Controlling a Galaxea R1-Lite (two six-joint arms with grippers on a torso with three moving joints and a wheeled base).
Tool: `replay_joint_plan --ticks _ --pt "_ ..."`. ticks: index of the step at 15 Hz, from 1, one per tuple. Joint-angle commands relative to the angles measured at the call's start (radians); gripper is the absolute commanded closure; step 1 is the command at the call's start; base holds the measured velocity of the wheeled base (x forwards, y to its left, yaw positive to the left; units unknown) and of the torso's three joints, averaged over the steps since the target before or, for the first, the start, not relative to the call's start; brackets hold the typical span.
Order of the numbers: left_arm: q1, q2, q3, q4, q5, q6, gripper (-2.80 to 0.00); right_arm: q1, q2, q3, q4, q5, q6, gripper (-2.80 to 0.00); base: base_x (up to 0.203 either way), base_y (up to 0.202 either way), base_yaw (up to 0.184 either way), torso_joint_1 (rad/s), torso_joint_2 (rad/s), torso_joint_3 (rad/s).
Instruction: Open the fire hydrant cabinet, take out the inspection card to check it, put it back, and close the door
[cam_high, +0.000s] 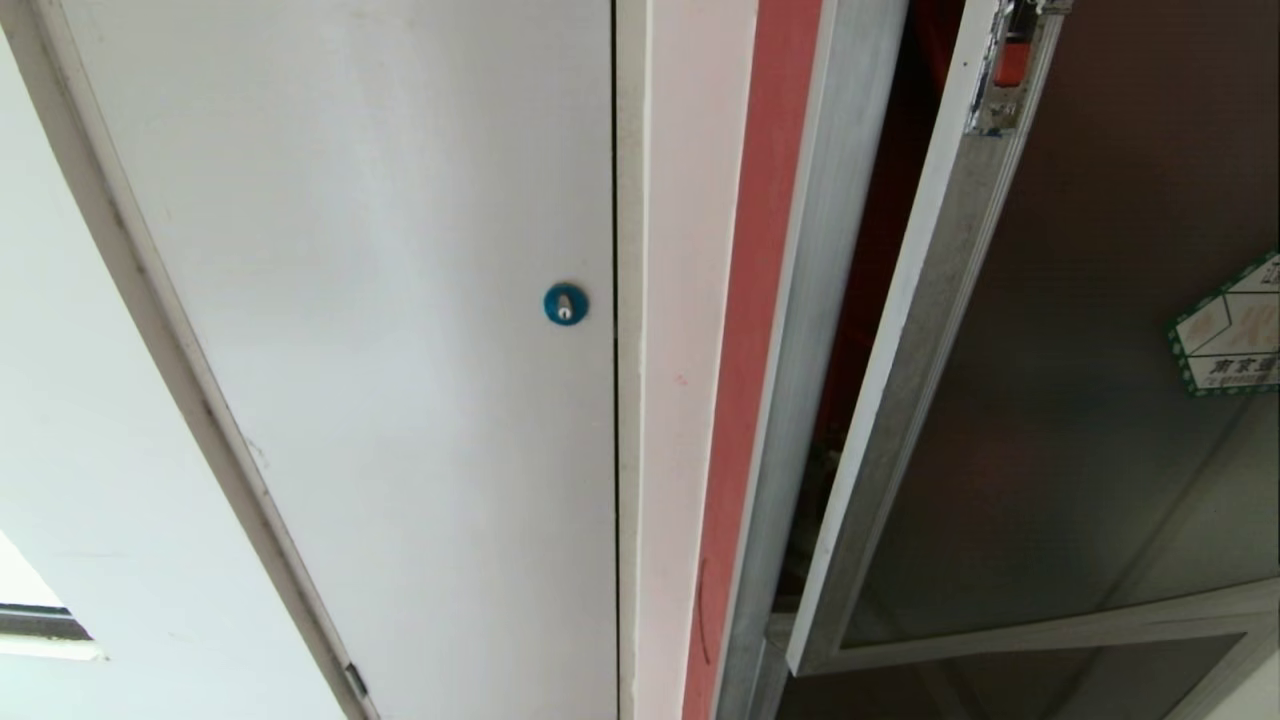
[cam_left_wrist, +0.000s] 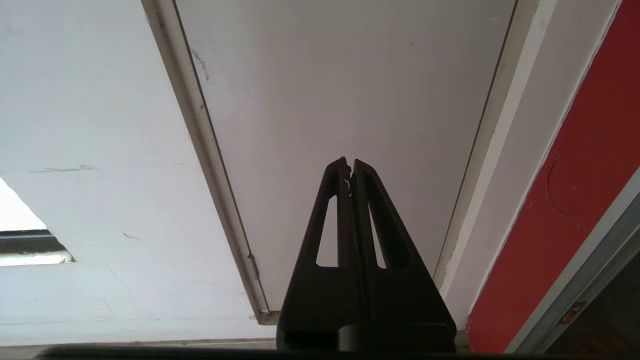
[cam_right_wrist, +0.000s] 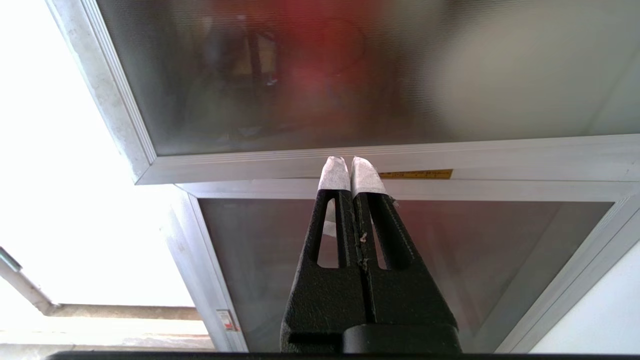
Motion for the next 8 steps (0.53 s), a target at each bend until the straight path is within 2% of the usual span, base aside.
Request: replay_joint_plan --ticks 1,5,8 --pt "0.000 0.000 0.011 0.000 0.001 0.002 0.00 0.000 0.002 0.003 0.000 0.000 0.001 0.00 0.000 0.000 0.000 0.000 0.00 0.000" --pt "0.000 0.045 -0.083 0.010 -0.026 -0.001 0.00 0.001 0.002 0.002 0.000 0.000 0.001 0.00 0.000 0.000 0.000 0.000 0.00 0.000" --pt "-0.003 0.195 -0.194 0.005 -0.115 -0.025 0.00 0.000 0.002 0.003 0.000 0.000 0.001 0.00 0.000 0.000 0.000 0.000 0.00 0.000"
